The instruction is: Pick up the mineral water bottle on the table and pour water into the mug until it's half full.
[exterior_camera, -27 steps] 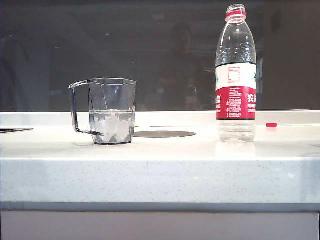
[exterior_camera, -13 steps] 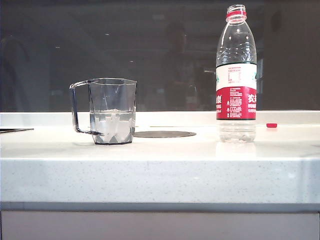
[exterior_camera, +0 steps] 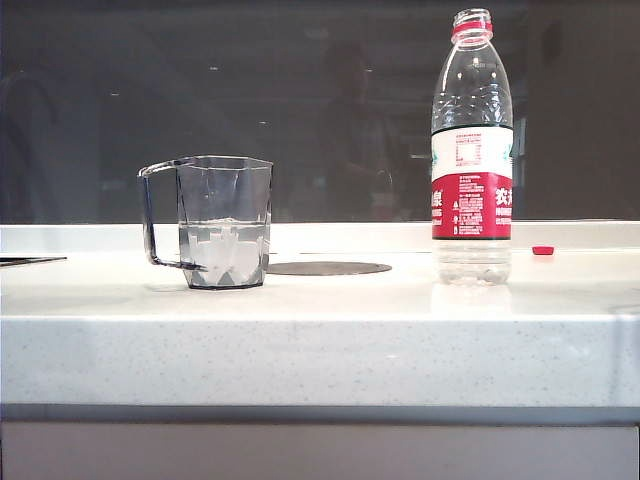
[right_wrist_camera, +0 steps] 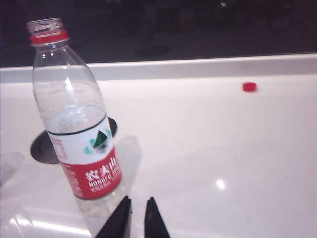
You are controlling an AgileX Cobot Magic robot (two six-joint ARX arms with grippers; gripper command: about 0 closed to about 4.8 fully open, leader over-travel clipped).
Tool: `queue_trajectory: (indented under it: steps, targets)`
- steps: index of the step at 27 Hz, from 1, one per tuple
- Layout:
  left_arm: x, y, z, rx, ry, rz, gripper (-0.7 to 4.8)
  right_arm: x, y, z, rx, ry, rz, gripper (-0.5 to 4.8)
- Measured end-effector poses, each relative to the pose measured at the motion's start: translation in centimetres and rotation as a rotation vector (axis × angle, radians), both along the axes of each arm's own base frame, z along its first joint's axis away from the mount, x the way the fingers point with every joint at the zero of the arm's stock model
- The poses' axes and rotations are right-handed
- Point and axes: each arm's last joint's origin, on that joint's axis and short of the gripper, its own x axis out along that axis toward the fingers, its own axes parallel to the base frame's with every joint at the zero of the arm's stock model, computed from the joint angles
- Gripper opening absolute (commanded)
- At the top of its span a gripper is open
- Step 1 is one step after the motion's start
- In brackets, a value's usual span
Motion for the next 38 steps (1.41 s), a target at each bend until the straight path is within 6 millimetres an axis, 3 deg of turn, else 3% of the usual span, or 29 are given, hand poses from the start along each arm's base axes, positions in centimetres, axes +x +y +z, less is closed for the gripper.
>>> queue_trajectory:
  steps: [5, 14, 19, 25, 38]
  targets:
    - [0.0, 0.0, 0.0, 0.000, -0.003, -0.001, -0.04, 1.3, -0.9, -2.7, 0.014, -0.037, 0.029, 0.52]
    - [0.0, 0.0, 0.0, 0.000, 0.001, 0.002, -0.04, 1.4, -2.4, -2.9, 0.012, -0.054, -0.094, 0.51]
    - [0.0, 0.0, 0.0, 0.000, 0.000, 0.001, -0.04, 1.6, -2.7, -3.6, 0.013, -0.049, -0.155, 0.13]
    - [0.0, 0.0, 0.0, 0.000, 0.000, 0.001, -0.04, 2.1, -2.7, -5.3, 0.018, -0.032, -0.159, 0.08]
    - [0.0, 0.0, 0.0, 0.000, 0.000, 0.001, -0.04, 2.1, -2.7, -5.2, -0.086, -0.077, -0.162, -0.04]
